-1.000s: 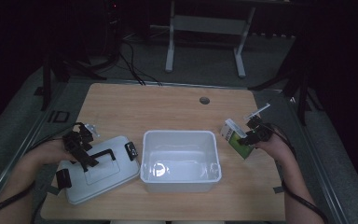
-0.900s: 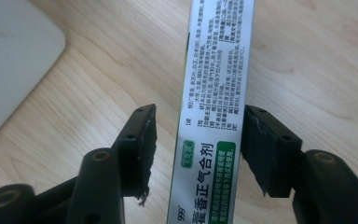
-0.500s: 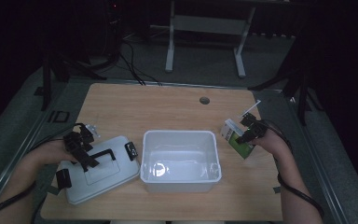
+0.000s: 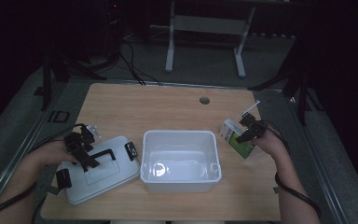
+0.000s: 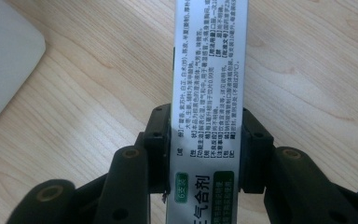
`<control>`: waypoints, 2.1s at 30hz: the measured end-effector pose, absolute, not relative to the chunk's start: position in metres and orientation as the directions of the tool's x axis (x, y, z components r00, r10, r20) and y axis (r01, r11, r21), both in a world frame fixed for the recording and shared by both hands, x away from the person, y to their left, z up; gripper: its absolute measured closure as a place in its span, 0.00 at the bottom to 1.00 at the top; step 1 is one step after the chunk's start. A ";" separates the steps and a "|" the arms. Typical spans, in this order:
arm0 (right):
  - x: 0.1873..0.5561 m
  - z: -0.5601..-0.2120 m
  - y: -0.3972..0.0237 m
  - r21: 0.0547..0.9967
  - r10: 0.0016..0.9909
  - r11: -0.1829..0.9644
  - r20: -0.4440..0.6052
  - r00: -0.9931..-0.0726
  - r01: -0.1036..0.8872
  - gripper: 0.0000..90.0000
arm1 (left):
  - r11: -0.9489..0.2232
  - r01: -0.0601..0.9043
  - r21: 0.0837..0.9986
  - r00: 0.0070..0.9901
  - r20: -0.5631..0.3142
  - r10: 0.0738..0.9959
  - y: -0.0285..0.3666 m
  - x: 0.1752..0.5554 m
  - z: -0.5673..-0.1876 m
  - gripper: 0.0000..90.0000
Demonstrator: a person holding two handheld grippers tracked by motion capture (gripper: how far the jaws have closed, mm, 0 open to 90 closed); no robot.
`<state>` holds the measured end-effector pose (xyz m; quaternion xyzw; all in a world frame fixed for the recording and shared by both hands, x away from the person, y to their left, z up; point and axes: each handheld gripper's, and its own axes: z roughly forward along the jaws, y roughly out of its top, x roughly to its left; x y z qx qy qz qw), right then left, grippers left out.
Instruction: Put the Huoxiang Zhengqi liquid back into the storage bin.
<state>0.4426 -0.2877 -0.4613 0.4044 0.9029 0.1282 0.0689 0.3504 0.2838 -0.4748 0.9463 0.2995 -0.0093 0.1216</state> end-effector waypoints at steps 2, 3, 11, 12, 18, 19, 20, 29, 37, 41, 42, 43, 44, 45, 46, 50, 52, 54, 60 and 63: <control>0.443 -0.461 -0.288 0.289 0.743 0.646 -0.026 -0.668 0.707 0.70 | -0.790 0.571 0.224 0.819 -0.091 0.566 0.285 0.350 -0.474 0.25; 0.442 -0.461 -0.287 0.288 0.740 0.650 -0.027 -0.672 0.703 0.71 | -0.791 0.571 0.222 0.819 -0.090 0.566 0.285 0.350 -0.474 0.25; 0.437 -0.450 -0.286 0.281 0.715 0.675 -0.017 -0.699 0.683 0.71 | -0.788 0.575 0.220 0.816 -0.087 0.571 0.287 0.350 -0.472 0.25; 0.436 -0.447 -0.286 0.280 0.713 0.676 -0.017 -0.701 0.681 0.71 | -0.788 0.575 0.220 0.816 -0.088 0.571 0.287 0.350 -0.472 0.25; 0.428 -0.424 -0.288 0.312 0.693 0.692 -0.032 -0.720 0.651 0.71 | -0.790 0.571 0.221 0.819 -0.084 0.568 0.285 0.350 -0.471 0.25; 0.425 -0.419 -0.288 0.319 0.691 0.693 -0.036 -0.722 0.647 0.71 | -0.791 0.570 0.221 0.819 -0.084 0.567 0.285 0.350 -0.471 0.25; 0.422 -0.413 -0.289 0.326 0.685 0.695 -0.033 -0.728 0.640 0.71 | -0.793 0.569 0.220 0.820 -0.083 0.566 0.285 0.350 -0.472 0.25; 0.399 -0.374 -0.288 0.371 0.648 0.722 -0.066 -0.759 0.584 0.71 | -0.793 0.568 0.221 0.821 -0.079 0.565 0.283 0.350 -0.470 0.25; 0.381 -0.343 -0.278 0.407 0.606 0.746 -0.084 -0.791 0.528 0.71 | -0.798 0.564 0.214 0.824 -0.075 0.562 0.281 0.351 -0.471 0.25; 0.372 -0.331 -0.269 0.423 0.583 0.757 -0.095 -0.807 0.497 0.71 | -0.797 0.567 0.207 0.822 -0.074 0.565 0.279 0.351 -0.472 0.25; 0.371 -0.329 -0.267 0.427 0.578 0.759 -0.097 -0.810 0.491 0.71 | -0.797 0.568 0.205 0.821 -0.075 0.566 0.279 0.351 -0.472 0.25; 0.368 -0.326 -0.263 0.428 0.567 0.767 -0.101 -0.818 0.479 0.71 | -0.797 0.568 0.204 0.821 -0.075 0.566 0.279 0.350 -0.472 0.25; 0.366 -0.324 -0.261 0.430 0.558 0.771 -0.102 -0.823 0.470 0.71 | -0.799 0.566 0.203 0.823 -0.074 0.564 0.279 0.350 -0.471 0.25; 0.364 -0.321 -0.257 0.436 0.545 0.777 -0.105 -0.831 0.454 0.71 | -0.798 0.567 0.204 0.822 -0.076 0.565 0.279 0.350 -0.471 0.25; 0.362 -0.320 -0.254 0.438 0.537 0.780 -0.105 -0.837 0.446 0.71 | -0.801 0.563 0.203 0.825 -0.071 0.561 0.279 0.350 -0.470 0.25; 0.355 -0.314 -0.240 0.447 0.491 0.800 -0.105 -0.865 0.400 0.71 | -0.802 0.561 0.204 0.826 -0.068 0.560 0.279 0.350 -0.469 0.25; 0.352 -0.312 -0.232 0.447 0.468 0.810 -0.102 -0.878 0.379 0.71 | -0.802 0.561 0.205 0.826 -0.068 0.560 0.279 0.350 -0.469 0.25; 0.350 -0.311 -0.229 0.449 0.452 0.816 -0.104 -0.886 0.364 0.71 | -0.802 0.561 0.206 0.826 -0.067 0.560 0.279 0.350 -0.469 0.25; 0.341 -0.307 -0.208 0.461 0.377 0.836 -0.090 -0.922 0.297 0.71 | -0.800 0.565 0.203 0.823 -0.067 0.564 0.279 0.349 -0.471 0.25; 0.335 -0.305 -0.197 0.463 0.336 0.847 -0.091 -0.937 0.259 0.71 | -0.800 0.565 0.203 0.823 -0.067 0.564 0.280 0.349 -0.470 0.25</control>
